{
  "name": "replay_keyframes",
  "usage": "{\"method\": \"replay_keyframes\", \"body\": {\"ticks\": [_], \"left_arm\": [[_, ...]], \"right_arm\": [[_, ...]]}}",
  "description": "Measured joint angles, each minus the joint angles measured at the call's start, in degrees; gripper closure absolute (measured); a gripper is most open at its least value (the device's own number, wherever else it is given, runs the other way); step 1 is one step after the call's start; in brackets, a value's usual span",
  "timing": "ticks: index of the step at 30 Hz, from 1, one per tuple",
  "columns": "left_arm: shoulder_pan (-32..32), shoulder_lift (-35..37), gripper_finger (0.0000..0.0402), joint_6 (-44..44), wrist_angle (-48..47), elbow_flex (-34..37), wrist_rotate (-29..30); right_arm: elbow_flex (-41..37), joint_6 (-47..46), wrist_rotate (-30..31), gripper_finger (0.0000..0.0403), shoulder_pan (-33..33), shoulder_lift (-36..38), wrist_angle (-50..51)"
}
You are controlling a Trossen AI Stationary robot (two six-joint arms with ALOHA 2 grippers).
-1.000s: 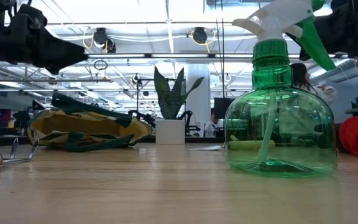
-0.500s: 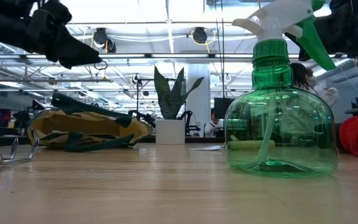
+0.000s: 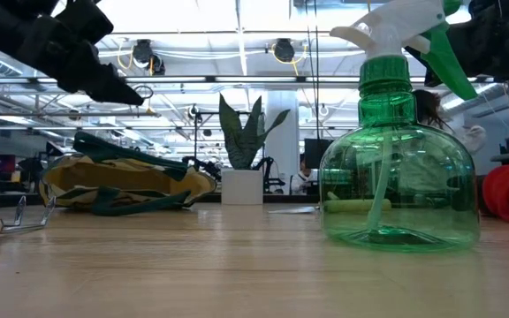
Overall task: Pick & Place Garden tools in Gardening bag
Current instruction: Prepare the white gardening bag
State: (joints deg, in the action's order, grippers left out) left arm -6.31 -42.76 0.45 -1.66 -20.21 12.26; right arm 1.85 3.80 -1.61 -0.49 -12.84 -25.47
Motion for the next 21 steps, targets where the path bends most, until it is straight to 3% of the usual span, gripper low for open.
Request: {"method": "replay_keyframes", "body": {"ticks": [10,21], "left_arm": [[-7.68,-6.38,0.0204,3.15,0.09,0.00,11.56],[-10.33,-18.55,0.0221,4.28,1.43,0.00,23.41]], "right_arm": [[0.00,0.05,0.00,0.0277,0.00,0.00,0.07],[0.00,0.10,0.00,0.0277,0.00,0.00,0.66]]}}
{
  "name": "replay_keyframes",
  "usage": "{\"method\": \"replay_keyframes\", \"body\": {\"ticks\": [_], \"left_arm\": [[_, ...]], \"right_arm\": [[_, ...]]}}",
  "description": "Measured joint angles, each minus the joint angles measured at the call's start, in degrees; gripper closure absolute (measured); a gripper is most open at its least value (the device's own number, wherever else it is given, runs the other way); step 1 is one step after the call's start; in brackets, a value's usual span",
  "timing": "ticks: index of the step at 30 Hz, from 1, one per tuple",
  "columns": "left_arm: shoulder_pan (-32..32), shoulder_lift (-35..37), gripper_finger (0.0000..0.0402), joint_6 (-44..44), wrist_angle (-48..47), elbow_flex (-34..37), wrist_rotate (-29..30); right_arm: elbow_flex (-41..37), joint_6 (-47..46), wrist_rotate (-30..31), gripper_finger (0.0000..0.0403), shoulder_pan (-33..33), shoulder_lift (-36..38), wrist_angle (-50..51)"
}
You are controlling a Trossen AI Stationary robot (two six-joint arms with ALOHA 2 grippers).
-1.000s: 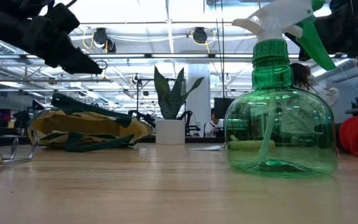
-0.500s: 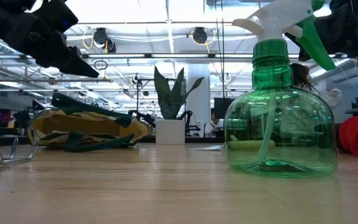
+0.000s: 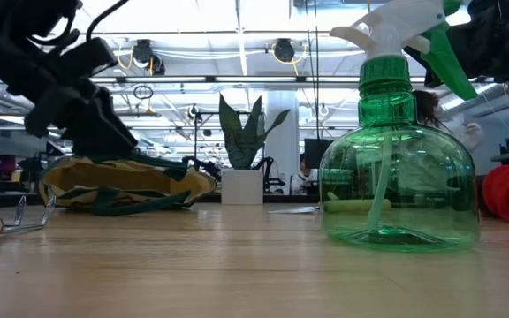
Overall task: Pick & Place Garden tools in Gardening bag
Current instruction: Prepare the white gardening bag
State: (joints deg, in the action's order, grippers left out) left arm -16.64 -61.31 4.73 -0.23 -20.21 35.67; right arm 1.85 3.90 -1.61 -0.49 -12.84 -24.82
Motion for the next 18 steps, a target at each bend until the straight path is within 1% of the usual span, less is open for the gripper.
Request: {"method": "replay_keyframes", "body": {"ticks": [2,5,8,11,14,18], "left_arm": [[-0.04,-1.66,0.0233,0.02,0.66,0.00,0.95],[-0.02,-3.59,0.0246,0.22,0.85,0.00,0.53],[-0.03,-4.75,0.0246,0.32,0.93,0.02,0.43],[-0.02,-5.15,0.0229,0.11,1.09,0.02,0.43],[-0.02,-5.15,0.0199,-0.26,1.31,0.04,0.45],[-0.02,-5.15,0.0158,-4.86,1.31,0.05,0.45]], "right_arm": [[0.00,0.00,0.00,0.0277,0.00,0.00,0.00],[0.00,0.00,0.00,0.0277,0.00,0.00,0.00],[0.00,0.00,0.00,0.0277,0.00,0.00,0.00],[0.00,0.00,0.00,0.0277,0.00,0.00,0.00],[0.00,0.00,-0.02,0.0277,0.00,0.00,0.00],[0.00,0.00,-0.02,0.0277,0.00,0.00,-0.04]]}}
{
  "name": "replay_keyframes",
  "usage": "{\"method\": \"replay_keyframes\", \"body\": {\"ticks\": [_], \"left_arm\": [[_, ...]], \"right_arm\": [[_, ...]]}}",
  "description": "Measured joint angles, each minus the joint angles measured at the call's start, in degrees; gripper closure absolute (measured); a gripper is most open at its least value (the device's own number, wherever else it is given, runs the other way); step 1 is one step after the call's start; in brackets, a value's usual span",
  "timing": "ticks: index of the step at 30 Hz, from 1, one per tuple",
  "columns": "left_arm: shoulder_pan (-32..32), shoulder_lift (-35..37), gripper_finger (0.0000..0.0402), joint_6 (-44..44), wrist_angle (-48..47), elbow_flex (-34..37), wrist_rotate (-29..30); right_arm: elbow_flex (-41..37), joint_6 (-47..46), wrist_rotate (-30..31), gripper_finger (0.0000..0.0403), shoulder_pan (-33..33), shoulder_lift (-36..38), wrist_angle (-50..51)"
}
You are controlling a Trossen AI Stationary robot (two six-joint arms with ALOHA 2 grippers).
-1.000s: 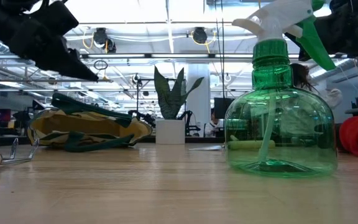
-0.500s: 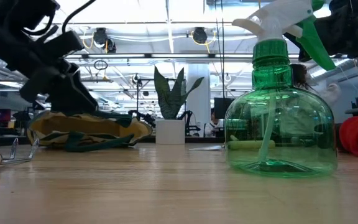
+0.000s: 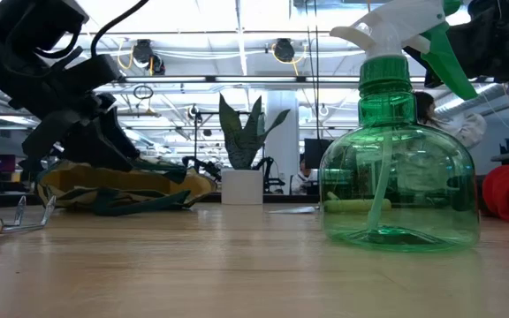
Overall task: Pick & Place Garden tools in Gardening bag
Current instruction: Prepare the white gardening bag
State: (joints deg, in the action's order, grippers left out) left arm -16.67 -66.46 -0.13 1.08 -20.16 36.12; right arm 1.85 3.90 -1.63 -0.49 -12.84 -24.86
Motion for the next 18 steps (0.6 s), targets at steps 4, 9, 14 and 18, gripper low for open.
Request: {"method": "replay_keyframes", "body": {"ticks": [4,9,14,18], "left_arm": [[0.00,-0.01,0.0135,-2.25,-0.85,-1.37,-0.03],[0.02,-0.97,0.0149,1.22,-12.73,-9.98,-0.02],[0.05,-6.24,0.0173,6.83,-24.23,-18.82,-0.75],[0.07,-12.53,0.0178,8.43,-28.84,-23.12,-3.13]], "right_arm": [[0.00,0.00,0.00,0.0277,0.00,0.00,-0.06],[0.00,0.08,0.00,0.0277,0.01,0.00,-0.06],[0.00,0.42,-0.03,0.0277,0.00,-0.15,0.36],[0.00,0.42,-0.13,0.0277,0.00,-0.70,0.58]]}}
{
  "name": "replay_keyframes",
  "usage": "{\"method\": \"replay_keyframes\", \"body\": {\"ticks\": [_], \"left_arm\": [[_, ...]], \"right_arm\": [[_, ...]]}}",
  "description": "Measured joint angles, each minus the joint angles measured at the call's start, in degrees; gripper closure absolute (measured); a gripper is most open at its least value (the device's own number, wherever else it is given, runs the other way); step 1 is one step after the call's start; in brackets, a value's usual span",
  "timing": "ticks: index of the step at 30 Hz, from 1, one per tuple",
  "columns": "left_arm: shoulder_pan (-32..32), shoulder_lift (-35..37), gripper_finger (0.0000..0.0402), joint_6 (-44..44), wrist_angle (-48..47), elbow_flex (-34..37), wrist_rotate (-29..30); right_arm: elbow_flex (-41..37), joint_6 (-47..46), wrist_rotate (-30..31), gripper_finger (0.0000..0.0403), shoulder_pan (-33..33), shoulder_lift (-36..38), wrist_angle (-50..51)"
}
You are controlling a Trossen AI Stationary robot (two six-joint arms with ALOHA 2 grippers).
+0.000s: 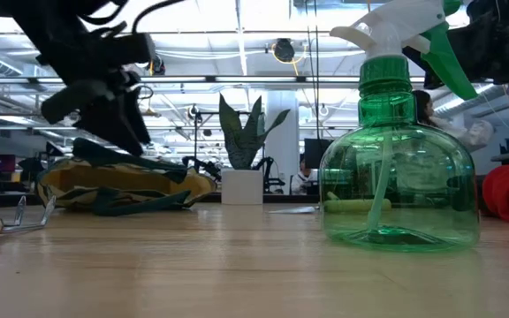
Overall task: Pick & Place Garden tools in Gardening bag
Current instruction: Prepare the white gardening bag
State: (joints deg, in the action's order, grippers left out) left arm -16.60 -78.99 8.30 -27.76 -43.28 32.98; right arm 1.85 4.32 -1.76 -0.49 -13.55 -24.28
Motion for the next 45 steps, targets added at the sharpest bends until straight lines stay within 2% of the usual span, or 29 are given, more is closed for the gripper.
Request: {"method": "replay_keyframes", "body": {"ticks": [5,10,16,25,38,41,45], "left_arm": [[0.00,-6.57,0.0178,1.44,-4.36,-2.45,0.11],[-0.21,-9.76,0.0178,1.51,-5.23,-3.07,2.68],[-1.11,-9.91,0.0178,1.31,-5.45,-3.35,7.45],[-0.68,-9.91,0.0179,5.73,-11.00,-3.33,9.17],[1.82,-9.89,0.0180,5.89,-13.16,-3.24,9.04],[2.98,-9.89,0.0197,5.69,-13.71,-3.22,9.06],[4.38,-9.89,0.0243,5.98,-15.81,-3.22,9.04]], "right_arm": [[0.00,-0.13,-0.02,0.0277,0.00,-0.74,0.51],[0.00,-0.16,-0.03,0.0277,0.00,-1.65,0.56],[0.00,-0.16,-0.04,0.0277,0.01,-2.28,0.58],[0.00,-0.18,-0.04,0.0277,0.01,-2.29,0.55],[0.00,-0.18,-0.04,0.0277,0.02,-2.29,0.55],[0.00,-0.18,-0.04,0.0277,0.01,-2.29,0.55],[0.00,-0.18,-0.04,0.0277,0.00,-2.29,0.55]]}}
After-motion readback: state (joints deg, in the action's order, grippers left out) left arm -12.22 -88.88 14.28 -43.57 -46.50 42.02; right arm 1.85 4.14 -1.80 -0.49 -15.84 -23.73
